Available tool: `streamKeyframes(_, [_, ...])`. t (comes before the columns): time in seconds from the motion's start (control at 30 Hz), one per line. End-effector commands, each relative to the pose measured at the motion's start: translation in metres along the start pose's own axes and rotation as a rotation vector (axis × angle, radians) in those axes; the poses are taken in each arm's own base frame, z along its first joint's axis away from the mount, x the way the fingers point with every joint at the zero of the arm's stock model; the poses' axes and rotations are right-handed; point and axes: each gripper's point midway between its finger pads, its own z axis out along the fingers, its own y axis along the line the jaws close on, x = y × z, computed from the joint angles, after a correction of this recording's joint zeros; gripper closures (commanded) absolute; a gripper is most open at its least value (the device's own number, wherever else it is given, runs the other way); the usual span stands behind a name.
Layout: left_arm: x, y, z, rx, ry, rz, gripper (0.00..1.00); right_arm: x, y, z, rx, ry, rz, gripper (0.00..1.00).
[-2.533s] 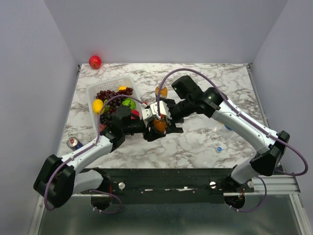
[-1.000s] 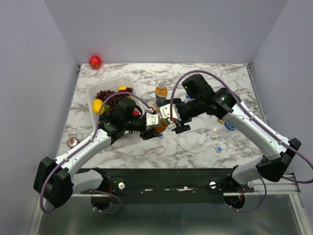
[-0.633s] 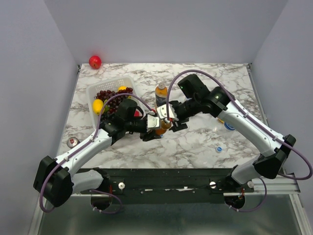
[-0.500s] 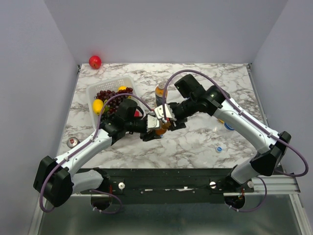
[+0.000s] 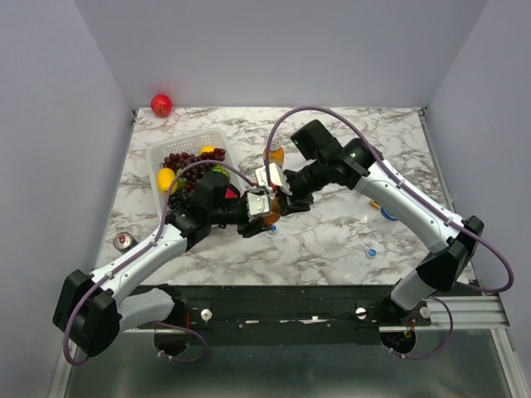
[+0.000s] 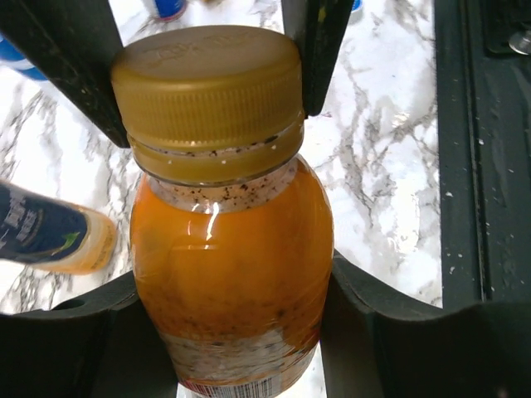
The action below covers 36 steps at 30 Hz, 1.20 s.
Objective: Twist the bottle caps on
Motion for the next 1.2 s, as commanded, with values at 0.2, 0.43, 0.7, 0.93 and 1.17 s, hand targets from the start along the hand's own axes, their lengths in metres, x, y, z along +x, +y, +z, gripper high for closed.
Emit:
streamKeyframes(0.2, [-0.018,0.063,-0.014,-0.424,-0.015,0.032,1.00,-0.020,-0.032,0.012,0.050,-0.107,0.496,0.60])
streamKeyframes(0.43, [-0.006,0.029,-0.004,-0.246,0.011,-0.032,1.00,-0.022,-0.040,-0.016,0.121,-0.137,0.439,0.37])
streamKeyframes(0.7, [-0.011,-0.013,-0.007,-0.010,0.006,-0.055,1.00,-0.008,-0.018,-0.056,0.132,-0.190,0.111,0.21])
streamKeyframes(0.93, [-0.015,-0.011,-0.005,0.054,0.034,0.038,1.00,-0.018,-0.006,-0.049,0.082,-0.216,-0.071,0.19])
streamKeyframes(1.17, [-0.023,-0.005,-0.002,0.063,0.026,0.055,1.00,-0.019,0.002,-0.034,0.013,-0.215,-0.094,0.19])
